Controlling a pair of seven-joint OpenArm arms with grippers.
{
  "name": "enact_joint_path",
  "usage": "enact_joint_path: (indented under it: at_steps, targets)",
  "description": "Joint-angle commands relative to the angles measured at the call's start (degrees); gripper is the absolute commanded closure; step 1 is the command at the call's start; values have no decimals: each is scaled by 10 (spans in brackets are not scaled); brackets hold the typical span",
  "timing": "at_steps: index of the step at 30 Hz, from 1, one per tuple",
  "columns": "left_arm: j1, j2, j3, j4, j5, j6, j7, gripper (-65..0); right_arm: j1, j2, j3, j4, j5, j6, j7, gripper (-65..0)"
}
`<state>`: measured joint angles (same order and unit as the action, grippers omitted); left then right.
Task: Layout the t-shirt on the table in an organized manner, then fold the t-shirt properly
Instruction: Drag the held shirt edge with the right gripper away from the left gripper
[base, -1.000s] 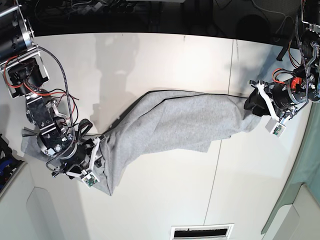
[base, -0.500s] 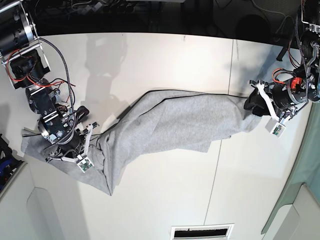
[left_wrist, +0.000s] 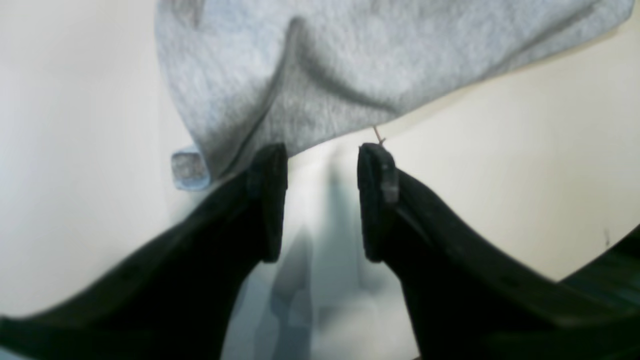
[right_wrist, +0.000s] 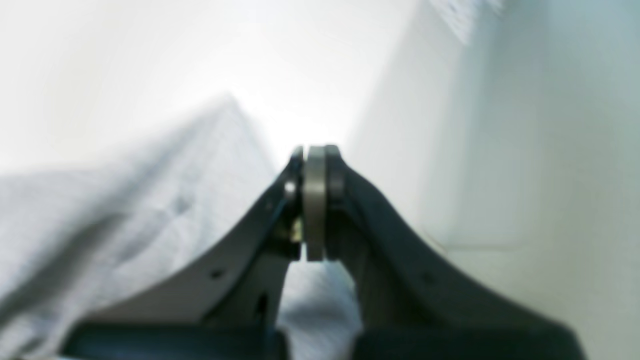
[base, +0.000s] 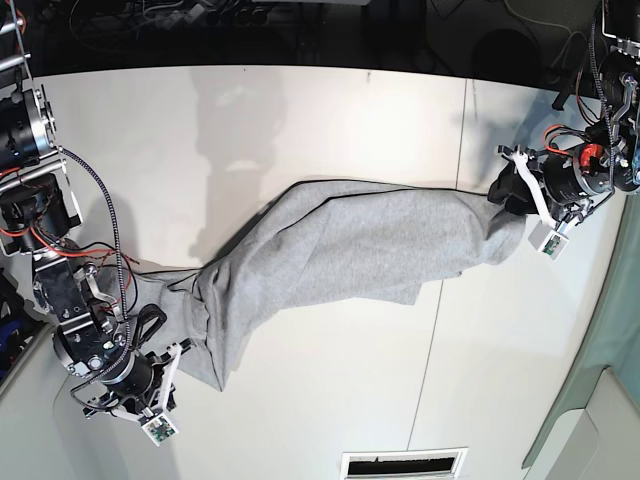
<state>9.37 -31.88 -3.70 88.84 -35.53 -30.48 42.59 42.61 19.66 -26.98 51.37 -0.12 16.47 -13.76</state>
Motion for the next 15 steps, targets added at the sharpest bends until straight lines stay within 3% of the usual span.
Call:
enact_joint_path:
  at_steps: [1, 4, 6, 11, 15]
  targets:
    - [-8, -10, -5, 10, -7, -2, -12, -261, 14, 3, 4, 7, 16, 14, 9, -27]
    - [-7, -10, -5, 10, -6, -2, -13, -261, -6, 3, 4, 7, 52, 51, 9, -265]
    - [-7, -10, -5, 10, -4, -2, -12, -261, -26, 3, 4, 7, 55, 50, 9, -350]
    - [-8, -9, -5, 10, -3, -2, -16, -261, -80, 2, 4, 2, 53, 47, 9, -354]
    - [-8, -5, -5, 10, -4, -2, -25, -261, -107, -13, 4, -40, 15, -26, 38, -311]
